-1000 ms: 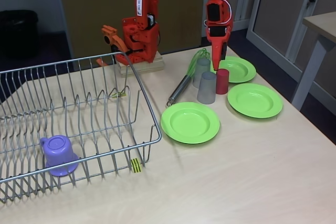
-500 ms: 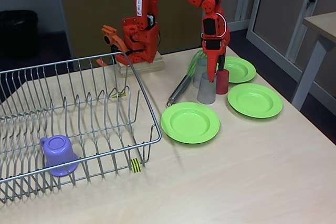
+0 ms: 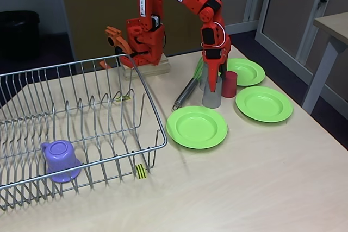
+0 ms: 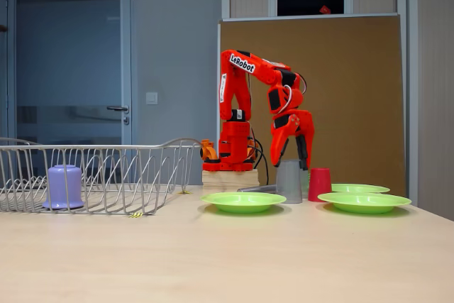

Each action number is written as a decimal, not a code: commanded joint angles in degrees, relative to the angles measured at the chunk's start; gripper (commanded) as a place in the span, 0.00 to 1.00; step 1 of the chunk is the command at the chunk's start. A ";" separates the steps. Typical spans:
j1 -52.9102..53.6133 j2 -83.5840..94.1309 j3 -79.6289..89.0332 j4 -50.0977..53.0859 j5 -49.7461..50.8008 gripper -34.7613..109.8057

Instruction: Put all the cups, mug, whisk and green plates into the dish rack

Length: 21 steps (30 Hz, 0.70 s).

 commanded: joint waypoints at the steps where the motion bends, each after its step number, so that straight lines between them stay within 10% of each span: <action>1: 0.18 2.46 0.70 0.18 -0.26 0.52; 21: 0.44 2.11 5.98 -4.83 -1.67 0.43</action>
